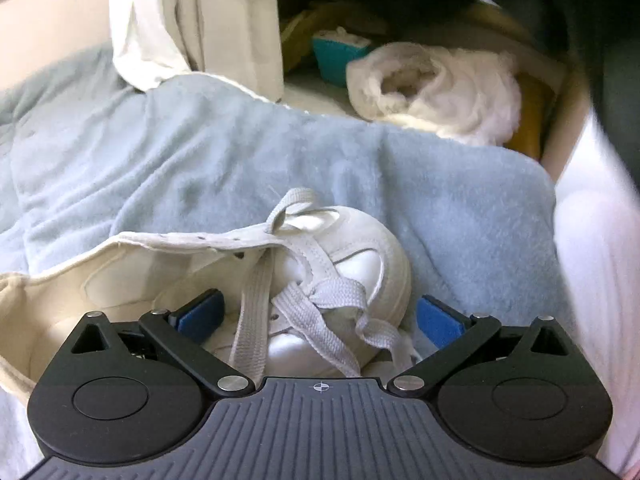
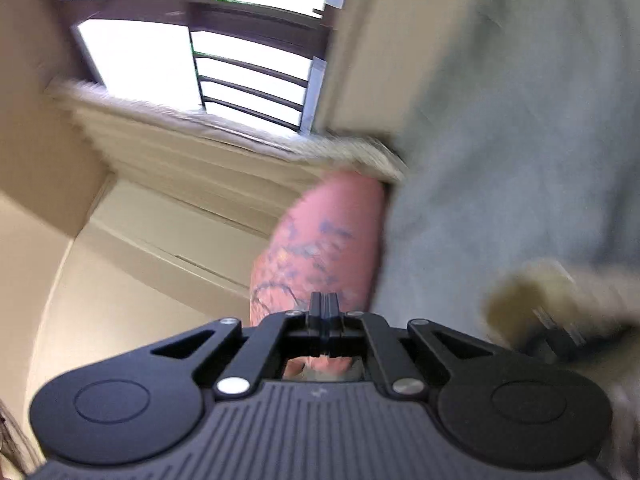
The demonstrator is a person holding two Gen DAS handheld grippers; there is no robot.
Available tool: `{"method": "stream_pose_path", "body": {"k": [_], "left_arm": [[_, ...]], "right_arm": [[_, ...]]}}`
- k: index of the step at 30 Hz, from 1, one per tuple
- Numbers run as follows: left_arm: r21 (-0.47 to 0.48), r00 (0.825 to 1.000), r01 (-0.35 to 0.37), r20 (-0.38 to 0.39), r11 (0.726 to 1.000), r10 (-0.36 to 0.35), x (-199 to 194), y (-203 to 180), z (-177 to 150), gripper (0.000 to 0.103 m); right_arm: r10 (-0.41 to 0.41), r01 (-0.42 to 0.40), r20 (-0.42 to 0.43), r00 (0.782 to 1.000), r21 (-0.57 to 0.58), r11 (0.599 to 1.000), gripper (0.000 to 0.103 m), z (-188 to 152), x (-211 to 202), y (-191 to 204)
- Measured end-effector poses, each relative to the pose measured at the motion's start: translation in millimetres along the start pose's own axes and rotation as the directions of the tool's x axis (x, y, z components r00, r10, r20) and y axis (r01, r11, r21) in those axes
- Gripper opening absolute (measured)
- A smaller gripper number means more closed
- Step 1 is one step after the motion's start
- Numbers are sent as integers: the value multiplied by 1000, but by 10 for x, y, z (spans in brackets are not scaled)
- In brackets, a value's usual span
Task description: Lace up shoes with both hands
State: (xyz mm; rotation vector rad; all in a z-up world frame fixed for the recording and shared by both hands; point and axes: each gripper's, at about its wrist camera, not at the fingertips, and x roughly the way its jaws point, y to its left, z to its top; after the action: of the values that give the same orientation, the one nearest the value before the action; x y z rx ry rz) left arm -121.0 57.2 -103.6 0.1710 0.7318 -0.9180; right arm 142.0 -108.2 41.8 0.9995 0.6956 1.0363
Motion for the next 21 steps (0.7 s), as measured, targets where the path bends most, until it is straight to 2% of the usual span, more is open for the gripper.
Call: {"method": "stream_pose_path", "body": {"k": [4,6,8,9,10,11,13,15,16,18,21], "left_arm": [[-42,999,13,37,999,-12,-176,-57,-224,103],[-62,998,19,56,998,-15,-273,-83,-329,103],[-82,997,25,75,996,-19,-370,-110,-434,103],[-92,996,28,84,995,-20,-419,-123,-487,103],[-102,995,31,94,994,-22,-467,-136,-539,103],[-112,994,35,103,993,-23,-516,-150,-592,103],[-132,992,40,121,990,-24,-608,-174,-695,102],[-128,994,-8,110,992,23,-542,-169,-732,88],[-113,993,-61,90,992,71,-488,-176,-772,63],[-115,993,-79,75,990,88,-541,-201,-855,66],[-121,992,-97,63,988,105,-621,-246,-919,63]], "right_arm": [[-74,78,70,995,-50,996,0,204,-274,123],[-156,166,112,981,-94,982,1,213,-518,172],[-265,290,157,951,-169,942,6,165,-744,232],[-319,353,183,930,-197,915,14,109,-841,258],[-365,405,204,908,-212,889,18,44,-932,264],[-398,441,218,891,-213,872,18,-23,-1025,239],[-429,476,253,867,-166,864,21,-128,-1170,132],[-451,500,298,841,-111,859,22,-236,-1297,-45],[-462,510,308,831,-94,855,23,-280,-1331,-151],[-485,530,324,812,-62,845,24,-365,-1391,-355],[-543,584,283,791,-82,808,24,-463,-1432,-503]]}}
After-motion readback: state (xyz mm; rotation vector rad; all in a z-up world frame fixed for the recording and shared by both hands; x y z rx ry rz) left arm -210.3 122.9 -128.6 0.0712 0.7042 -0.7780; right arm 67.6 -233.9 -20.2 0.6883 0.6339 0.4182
